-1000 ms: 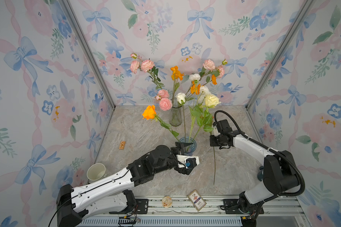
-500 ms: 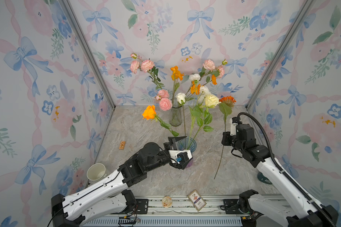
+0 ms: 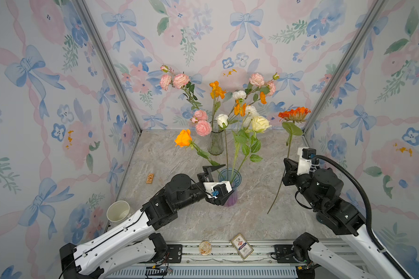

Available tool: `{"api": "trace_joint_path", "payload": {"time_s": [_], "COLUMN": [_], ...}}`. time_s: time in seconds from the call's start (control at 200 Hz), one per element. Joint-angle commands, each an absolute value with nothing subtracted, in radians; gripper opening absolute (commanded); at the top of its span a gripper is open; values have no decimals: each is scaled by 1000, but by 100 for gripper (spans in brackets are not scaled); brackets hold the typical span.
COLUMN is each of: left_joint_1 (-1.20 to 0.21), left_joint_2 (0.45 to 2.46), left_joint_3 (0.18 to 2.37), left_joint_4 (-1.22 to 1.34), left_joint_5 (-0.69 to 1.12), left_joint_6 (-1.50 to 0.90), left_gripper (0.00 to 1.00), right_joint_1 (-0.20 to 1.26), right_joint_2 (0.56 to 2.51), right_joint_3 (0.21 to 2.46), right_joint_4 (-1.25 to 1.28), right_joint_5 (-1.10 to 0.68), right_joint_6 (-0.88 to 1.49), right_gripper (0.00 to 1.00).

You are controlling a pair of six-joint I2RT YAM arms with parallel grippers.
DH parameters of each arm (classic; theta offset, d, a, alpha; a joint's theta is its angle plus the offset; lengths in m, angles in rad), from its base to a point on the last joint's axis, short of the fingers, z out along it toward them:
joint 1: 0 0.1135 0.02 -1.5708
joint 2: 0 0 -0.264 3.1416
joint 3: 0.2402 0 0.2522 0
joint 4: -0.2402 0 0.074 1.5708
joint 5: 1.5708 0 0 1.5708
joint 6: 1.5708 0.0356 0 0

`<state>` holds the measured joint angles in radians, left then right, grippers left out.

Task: Arrange flowers in a vase
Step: Place the flower in the vase.

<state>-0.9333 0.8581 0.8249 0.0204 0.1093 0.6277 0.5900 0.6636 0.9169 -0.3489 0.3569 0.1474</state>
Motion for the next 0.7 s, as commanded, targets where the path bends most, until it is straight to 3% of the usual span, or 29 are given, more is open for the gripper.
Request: {"api": "trace_joint_path", "payload": {"time_s": [0.0,0.44,0.69], "left_joint_1": [-926,-926,-926], "left_joint_2": [851,863,869], "left_joint_3": [822,821,819], "left_joint_4": [45,44,43], "left_joint_5": [134,138,143], "left_joint_6": [614,614,614], "left_gripper": [98,98,98], "right_joint_1": [644,908,951], "right_joint_2": [641,830,966], "right_joint_3": [966,1189,1222], "right_joint_4": [-247,91,260], "right_joint_5": [369,238,235], "right_joint_6": [65,-151,-206], "right_gripper": [0,0,0]}}
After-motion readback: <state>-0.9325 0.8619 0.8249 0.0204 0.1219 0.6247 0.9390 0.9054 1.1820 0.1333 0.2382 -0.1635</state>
